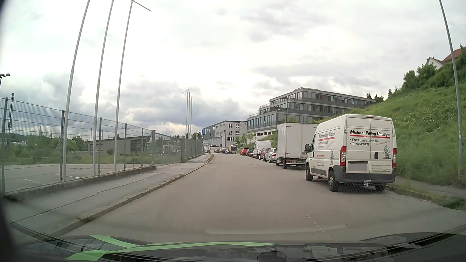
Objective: Follow the waypoints while adhering to traffic rules and regulations
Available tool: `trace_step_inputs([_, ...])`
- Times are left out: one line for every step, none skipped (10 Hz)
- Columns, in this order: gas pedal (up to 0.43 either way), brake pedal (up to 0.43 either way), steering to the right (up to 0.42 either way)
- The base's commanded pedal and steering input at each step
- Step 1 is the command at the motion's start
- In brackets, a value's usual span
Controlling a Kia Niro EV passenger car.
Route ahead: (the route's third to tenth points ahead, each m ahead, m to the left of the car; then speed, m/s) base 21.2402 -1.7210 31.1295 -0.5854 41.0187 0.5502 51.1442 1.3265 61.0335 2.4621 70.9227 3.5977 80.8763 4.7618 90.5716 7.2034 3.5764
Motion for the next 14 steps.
trace_step_inputs([0.067,0.0,0.017])
trace_step_inputs([0.067,0.0,0.013])
trace_step_inputs([0.067,0.0,0.01])
trace_step_inputs([0.067,0.0,0.008])
trace_step_inputs([0.059,0.0,0.007])
trace_step_inputs([0.047,0.0,0.006])
trace_step_inputs([0.02,0.0,0.006])
trace_step_inputs([0.02,0.0,0.006])
trace_step_inputs([0.02,0.0,0.006])
trace_step_inputs([0.02,0.0,0.006])
trace_step_inputs([0.02,0.0,0.004])
trace_step_inputs([0.02,0.0,0.002])
trace_step_inputs([0.02,0.0,0.001])
trace_step_inputs([0.02,0.0,0.0])
